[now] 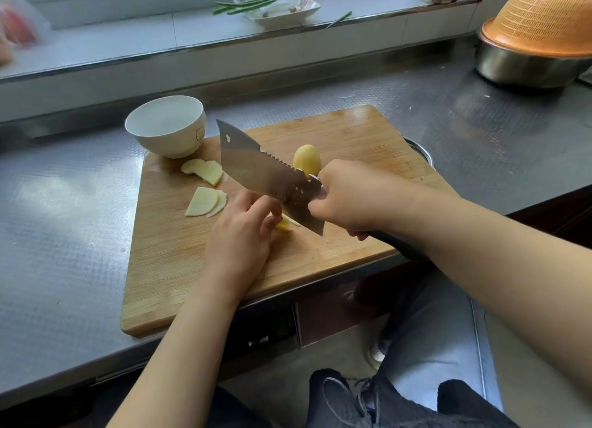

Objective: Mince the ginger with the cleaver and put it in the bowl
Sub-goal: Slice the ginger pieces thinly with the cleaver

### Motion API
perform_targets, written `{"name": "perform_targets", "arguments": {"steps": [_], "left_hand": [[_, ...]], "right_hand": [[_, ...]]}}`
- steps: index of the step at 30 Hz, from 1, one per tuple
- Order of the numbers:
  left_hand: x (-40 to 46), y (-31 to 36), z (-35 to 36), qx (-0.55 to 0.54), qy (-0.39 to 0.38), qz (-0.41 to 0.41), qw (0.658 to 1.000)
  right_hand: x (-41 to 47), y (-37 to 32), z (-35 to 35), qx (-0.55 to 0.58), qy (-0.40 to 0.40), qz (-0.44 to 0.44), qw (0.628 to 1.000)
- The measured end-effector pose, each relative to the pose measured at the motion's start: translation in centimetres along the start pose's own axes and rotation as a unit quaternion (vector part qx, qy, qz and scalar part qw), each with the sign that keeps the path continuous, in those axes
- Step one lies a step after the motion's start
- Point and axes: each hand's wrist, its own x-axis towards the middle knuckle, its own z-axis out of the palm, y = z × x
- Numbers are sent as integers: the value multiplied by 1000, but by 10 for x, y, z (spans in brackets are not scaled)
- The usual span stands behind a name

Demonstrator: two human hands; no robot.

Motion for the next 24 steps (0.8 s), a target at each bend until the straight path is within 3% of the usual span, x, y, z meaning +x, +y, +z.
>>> {"name": "perform_targets", "arguments": {"steps": [24], "left_hand": [[0, -5, 1, -21, 10, -12, 1000]], "right_hand": [[13, -21, 6, -40, -57, 16, 997]]}}
